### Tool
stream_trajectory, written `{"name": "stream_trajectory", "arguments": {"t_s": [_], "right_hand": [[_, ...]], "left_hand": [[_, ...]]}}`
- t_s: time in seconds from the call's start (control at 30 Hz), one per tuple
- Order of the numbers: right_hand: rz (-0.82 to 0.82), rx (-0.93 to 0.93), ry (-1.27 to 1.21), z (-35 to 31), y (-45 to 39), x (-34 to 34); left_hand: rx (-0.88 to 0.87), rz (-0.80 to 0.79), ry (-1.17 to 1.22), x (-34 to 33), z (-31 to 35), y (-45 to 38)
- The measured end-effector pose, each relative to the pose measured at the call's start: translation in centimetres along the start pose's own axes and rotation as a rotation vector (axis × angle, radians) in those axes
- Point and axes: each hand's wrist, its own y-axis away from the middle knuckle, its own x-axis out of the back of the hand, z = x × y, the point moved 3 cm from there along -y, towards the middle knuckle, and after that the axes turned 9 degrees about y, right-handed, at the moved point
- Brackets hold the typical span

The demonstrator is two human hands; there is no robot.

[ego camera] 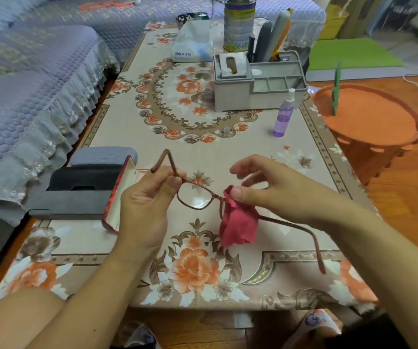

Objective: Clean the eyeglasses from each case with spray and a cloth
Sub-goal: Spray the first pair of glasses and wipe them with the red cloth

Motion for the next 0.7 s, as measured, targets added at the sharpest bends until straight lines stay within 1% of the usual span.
{"name": "stream_trajectory", "arguments": {"t_s": [0.03, 0.1, 0.17, 0.23, 0.27, 0.33, 0.4, 0.43, 0.53, 0.57, 0.63, 0.7], "right_hand": [[-0.008, 0.01, -0.043, -0.2, 0.1, 0.0], [-0.048, 0.042, -0.015, -0.5, 0.1, -0.4], [-0.175, 0.042, -0.007, -0.4, 0.0, -1.5], [-0.309, 0.005, -0.079, -0.3, 0.1, -2.6], [-0.344, -0.007, -0.127, -0.2, 0.1, -3.1], [-0.359, -0.005, -0.173, -0.3, 0.2, -3.6], [-0.367, 0.049, -0.166, -0.5, 0.3, -3.7], [-0.392, 0.067, -0.202, -0.5, 0.4, -3.7], [-0.539, 0.051, -0.505, -0.6, 0.6, -3.6], [-0.572, 0.055, -0.561, -0.5, 0.6, -3.6], [-0.601, 0.039, -0.56, 0.2, 0.3, -3.8], [-0.627, -0.023, -0.446, 0.9, 0.2, -4.1]], "left_hand": [[-0.01, 0.002, 0.0, 0.1, 0.1, 0.0], [-0.032, -0.002, 0.002, 0.0, 0.3, -0.1], [-0.071, -0.016, -0.019, 0.0, 0.4, -0.1], [-0.123, -0.061, -0.06, -0.2, 0.4, 0.1], [-0.142, -0.086, -0.064, -0.3, 0.4, 0.2], [-0.155, -0.121, -0.043, -0.5, 0.4, 0.4], [-0.115, -0.119, -0.015, -0.4, 0.3, 0.3], [-0.081, -0.112, 0.004, -0.2, 0.2, 0.2], [-0.032, -0.121, 0.03, 0.3, 0.3, -0.4], [-0.027, -0.122, 0.031, 0.5, 0.4, -0.6], [-0.035, -0.116, 0.006, 0.7, 0.4, -0.7], [-0.031, -0.115, -0.024, 0.7, 0.2, -0.7]]}}
